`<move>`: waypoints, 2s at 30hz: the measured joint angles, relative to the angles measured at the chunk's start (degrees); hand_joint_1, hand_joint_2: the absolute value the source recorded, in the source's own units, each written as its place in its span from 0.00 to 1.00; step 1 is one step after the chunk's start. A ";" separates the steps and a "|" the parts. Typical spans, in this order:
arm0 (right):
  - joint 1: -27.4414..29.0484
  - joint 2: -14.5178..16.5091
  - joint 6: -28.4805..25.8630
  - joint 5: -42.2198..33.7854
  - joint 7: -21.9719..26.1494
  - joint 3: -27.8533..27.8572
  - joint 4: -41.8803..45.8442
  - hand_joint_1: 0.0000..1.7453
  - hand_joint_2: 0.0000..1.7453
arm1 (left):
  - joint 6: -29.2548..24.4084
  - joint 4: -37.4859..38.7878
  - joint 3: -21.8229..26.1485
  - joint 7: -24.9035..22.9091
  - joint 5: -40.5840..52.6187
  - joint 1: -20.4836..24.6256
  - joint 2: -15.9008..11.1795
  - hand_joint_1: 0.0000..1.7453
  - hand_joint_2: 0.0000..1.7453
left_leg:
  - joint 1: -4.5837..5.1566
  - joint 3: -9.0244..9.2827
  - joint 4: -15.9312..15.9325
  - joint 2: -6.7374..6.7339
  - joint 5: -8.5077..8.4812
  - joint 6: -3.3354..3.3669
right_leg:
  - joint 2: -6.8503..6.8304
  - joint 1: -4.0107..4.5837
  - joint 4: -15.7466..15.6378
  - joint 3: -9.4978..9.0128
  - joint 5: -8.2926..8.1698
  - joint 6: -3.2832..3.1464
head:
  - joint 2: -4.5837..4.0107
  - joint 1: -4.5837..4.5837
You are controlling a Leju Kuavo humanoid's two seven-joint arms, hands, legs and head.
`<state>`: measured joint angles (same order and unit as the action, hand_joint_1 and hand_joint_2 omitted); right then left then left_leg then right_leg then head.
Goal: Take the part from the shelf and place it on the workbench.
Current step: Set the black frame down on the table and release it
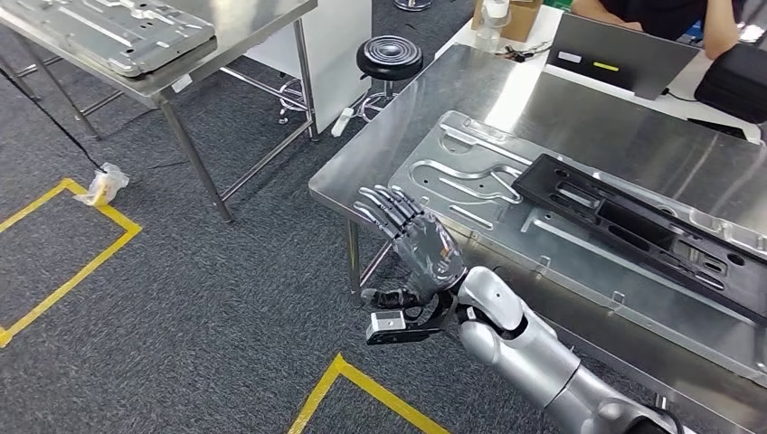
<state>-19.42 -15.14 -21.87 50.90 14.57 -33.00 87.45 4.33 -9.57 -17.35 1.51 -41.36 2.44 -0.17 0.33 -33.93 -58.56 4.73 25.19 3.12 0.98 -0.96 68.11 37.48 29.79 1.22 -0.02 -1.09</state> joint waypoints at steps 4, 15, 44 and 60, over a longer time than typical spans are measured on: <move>3.18 4.87 -2.33 -6.34 4.20 -0.31 -8.42 0.00 1.00 | 0.22 0.00 -0.03 0.15 0.43 0.08 0.51 0.00 0.00 | -0.35 -0.50 -0.32 2.72 0.11 -1.08 | 3.28 0.18 -8.32 -3.58 -2.59 -0.86 | 0.00 0.01; 9.07 14.46 -3.05 -21.32 11.68 4.51 -35.18 0.00 1.00 | -0.33 0.00 -0.12 -0.08 0.50 -0.34 0.58 0.00 0.00 | -1.66 -5.62 -9.14 -5.28 2.05 -4.16 | -5.06 -0.53 -10.50 -6.47 -2.02 -1.69 | 0.00 0.23; 17.21 17.52 18.36 -44.00 -10.51 31.44 -75.94 0.00 1.00 | -3.91 0.00 -0.69 -2.44 1.27 -0.07 1.22 0.00 0.00 | -1.28 -6.98 -14.73 -4.34 7.40 -3.98 | -4.36 0.46 -11.12 -7.07 -1.94 -2.54 | -0.01 0.10; 14.37 18.26 23.30 -39.20 -12.14 29.79 -76.02 0.00 1.00 | -3.46 0.00 -2.60 -3.09 2.82 0.67 1.16 0.00 0.00 | -0.56 1.37 0.91 -2.10 0.58 -0.22 | -0.89 0.33 5.58 -0.93 6.48 0.49 | 0.00 0.04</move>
<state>-5.05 3.11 1.43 11.70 2.43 -3.21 11.43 0.87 -9.57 -19.95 -1.58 -38.54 3.11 0.98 -0.23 -32.56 -57.65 2.63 25.77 2.90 0.09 -0.63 73.69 36.55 36.27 1.71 -0.02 -1.04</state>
